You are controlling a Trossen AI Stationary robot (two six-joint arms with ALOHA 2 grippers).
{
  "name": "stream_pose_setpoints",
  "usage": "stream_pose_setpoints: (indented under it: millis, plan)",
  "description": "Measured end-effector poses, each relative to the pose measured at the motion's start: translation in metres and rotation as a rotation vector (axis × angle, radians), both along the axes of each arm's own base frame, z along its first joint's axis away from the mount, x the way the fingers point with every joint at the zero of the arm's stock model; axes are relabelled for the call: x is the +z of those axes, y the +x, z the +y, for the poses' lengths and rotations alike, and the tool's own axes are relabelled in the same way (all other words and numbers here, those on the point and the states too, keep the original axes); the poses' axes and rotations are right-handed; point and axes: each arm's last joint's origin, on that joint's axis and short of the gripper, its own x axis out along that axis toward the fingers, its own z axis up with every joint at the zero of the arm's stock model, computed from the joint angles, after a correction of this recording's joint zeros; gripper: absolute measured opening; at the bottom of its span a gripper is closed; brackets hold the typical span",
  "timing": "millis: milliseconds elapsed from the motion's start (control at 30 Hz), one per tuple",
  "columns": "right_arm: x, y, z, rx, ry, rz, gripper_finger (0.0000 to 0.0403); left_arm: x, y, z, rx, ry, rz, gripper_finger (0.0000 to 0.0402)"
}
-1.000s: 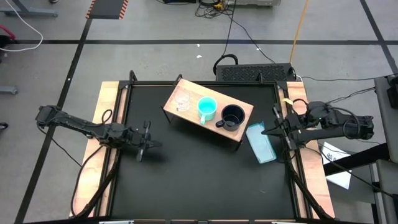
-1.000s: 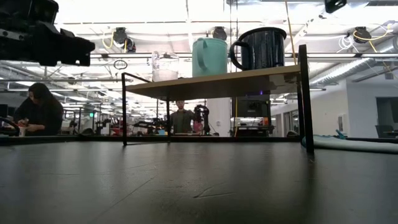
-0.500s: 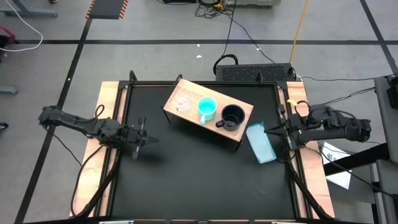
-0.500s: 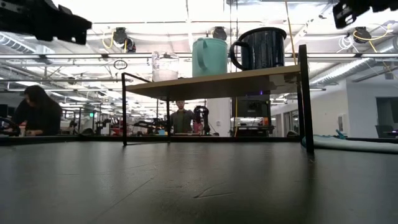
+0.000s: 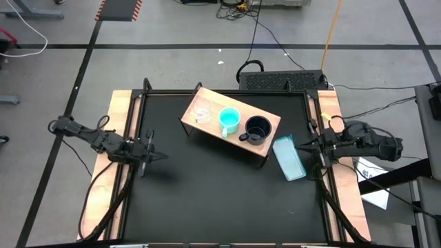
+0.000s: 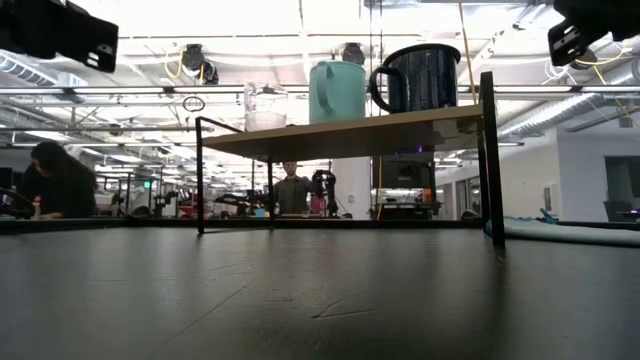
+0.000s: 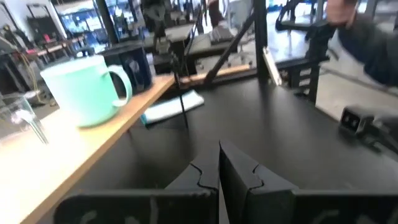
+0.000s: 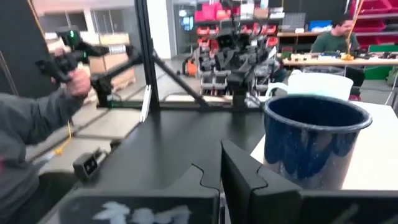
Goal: Stack small to large cups/mugs on shelf
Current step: Return to Home Position
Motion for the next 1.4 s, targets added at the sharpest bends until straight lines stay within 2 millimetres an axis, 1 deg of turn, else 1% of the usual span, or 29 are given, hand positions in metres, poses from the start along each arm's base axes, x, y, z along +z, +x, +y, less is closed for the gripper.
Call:
stream_pose_setpoints:
  millis: [67,233,333,433,567,700,1067,1267,1400]
  plan:
    - [-0.001,0.001,-0.001,-0.021,0.012,-0.003,0.0,0.002,-0.003,0.0,-0.004,-0.014,-0.019,0.0008]
    - [-0.014,0.012,0.0,-0.023,0.017,-0.012,0.0,0.001,-0.004,-0.003,-0.031,-0.016,-0.041,0.0007]
    - [-0.024,0.018,0.0,-0.021,0.017,-0.012,0.0,-0.005,-0.003,-0.005,-0.055,0.003,-0.065,0.0008]
    - [-0.032,0.023,0.0,-0.021,0.017,-0.018,0.0,-0.013,-0.001,-0.008,-0.123,0.036,-0.125,0.0008]
    - [-0.039,0.027,0.0,-0.016,0.009,-0.026,0.0,-0.022,-0.001,-0.008,-0.114,0.025,-0.129,0.0007]
    - [-0.04,0.027,0.0,-0.016,0.006,-0.026,0.0,-0.027,-0.001,-0.008,-0.11,0.015,-0.121,0.0007]
    - [-0.039,0.027,0.0,-0.013,0.03,-0.027,0.0,-0.027,-0.001,-0.008,-0.11,-0.007,-0.114,0.0008]
    - [-0.038,0.027,0.0,-0.01,0.048,-0.043,0.0,-0.027,-0.001,-0.008,-0.109,-0.071,-0.099,0.0008]
    - [-0.035,0.027,0.001,0.002,0.06,-0.068,0.0,-0.027,-0.001,-0.008,-0.107,-0.083,-0.096,0.0008]
